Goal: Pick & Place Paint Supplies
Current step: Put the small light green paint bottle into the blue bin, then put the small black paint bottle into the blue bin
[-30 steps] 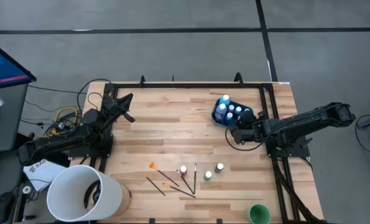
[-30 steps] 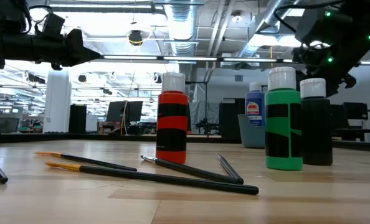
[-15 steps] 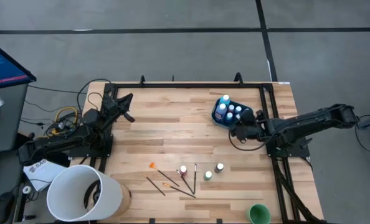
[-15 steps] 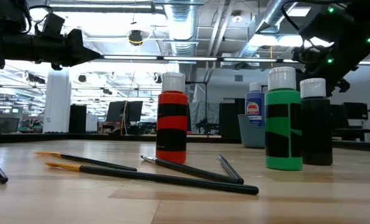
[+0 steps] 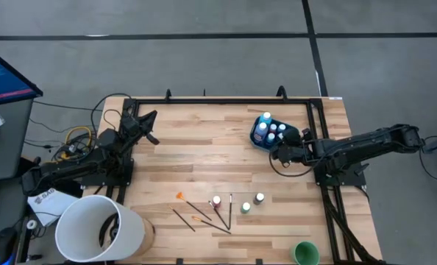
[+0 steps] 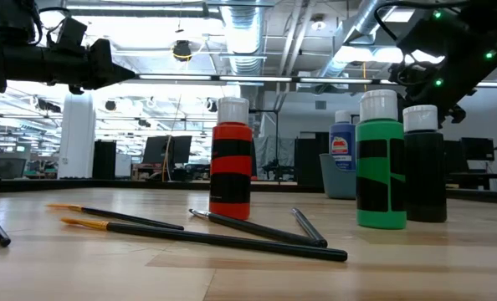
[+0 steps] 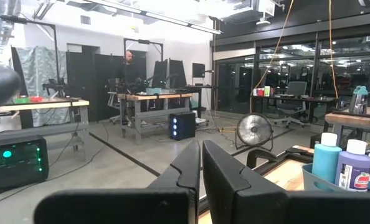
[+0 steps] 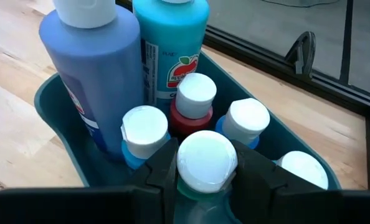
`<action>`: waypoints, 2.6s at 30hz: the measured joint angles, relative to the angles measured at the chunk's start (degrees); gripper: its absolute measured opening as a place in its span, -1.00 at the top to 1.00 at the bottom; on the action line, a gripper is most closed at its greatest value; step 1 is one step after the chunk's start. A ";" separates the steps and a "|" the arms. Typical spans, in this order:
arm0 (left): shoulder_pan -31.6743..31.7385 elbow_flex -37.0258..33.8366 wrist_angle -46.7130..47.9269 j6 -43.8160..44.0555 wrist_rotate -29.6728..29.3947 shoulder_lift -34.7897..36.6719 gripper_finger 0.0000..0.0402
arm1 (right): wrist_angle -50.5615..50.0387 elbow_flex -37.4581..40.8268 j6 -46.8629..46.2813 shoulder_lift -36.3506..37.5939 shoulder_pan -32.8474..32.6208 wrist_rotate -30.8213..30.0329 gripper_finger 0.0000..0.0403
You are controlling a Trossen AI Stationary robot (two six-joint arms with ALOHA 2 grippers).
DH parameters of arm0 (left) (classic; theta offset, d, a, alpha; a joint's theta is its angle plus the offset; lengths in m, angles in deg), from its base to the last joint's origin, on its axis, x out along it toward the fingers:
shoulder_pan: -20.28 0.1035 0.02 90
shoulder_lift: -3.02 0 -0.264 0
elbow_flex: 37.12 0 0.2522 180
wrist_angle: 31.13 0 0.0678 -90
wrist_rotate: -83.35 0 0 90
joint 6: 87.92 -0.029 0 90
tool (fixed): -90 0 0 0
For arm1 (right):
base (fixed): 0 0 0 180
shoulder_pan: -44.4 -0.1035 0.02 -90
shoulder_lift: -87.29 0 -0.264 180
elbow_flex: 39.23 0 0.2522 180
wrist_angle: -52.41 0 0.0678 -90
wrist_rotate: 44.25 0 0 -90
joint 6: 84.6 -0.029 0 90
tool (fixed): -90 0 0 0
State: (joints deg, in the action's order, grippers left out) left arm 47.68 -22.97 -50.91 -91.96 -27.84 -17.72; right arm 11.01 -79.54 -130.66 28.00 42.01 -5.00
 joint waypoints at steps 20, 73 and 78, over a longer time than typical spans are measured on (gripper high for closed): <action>-0.01 0.01 0.00 0.01 0.00 0.00 0.96 | 3.14 1.94 1.24 -0.04 0.37 1.58 0.45; 0.01 0.00 0.00 0.01 0.01 0.01 0.96 | 9.69 0.79 15.28 2.60 7.45 7.36 -0.05; -0.01 0.00 0.00 0.01 0.00 0.01 0.96 | 8.59 -1.15 19.31 3.99 7.91 7.36 -0.02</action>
State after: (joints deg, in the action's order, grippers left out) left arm 47.66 -22.97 -50.91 -91.95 -27.84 -17.71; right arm 19.60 -80.69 -111.35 31.99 49.91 2.36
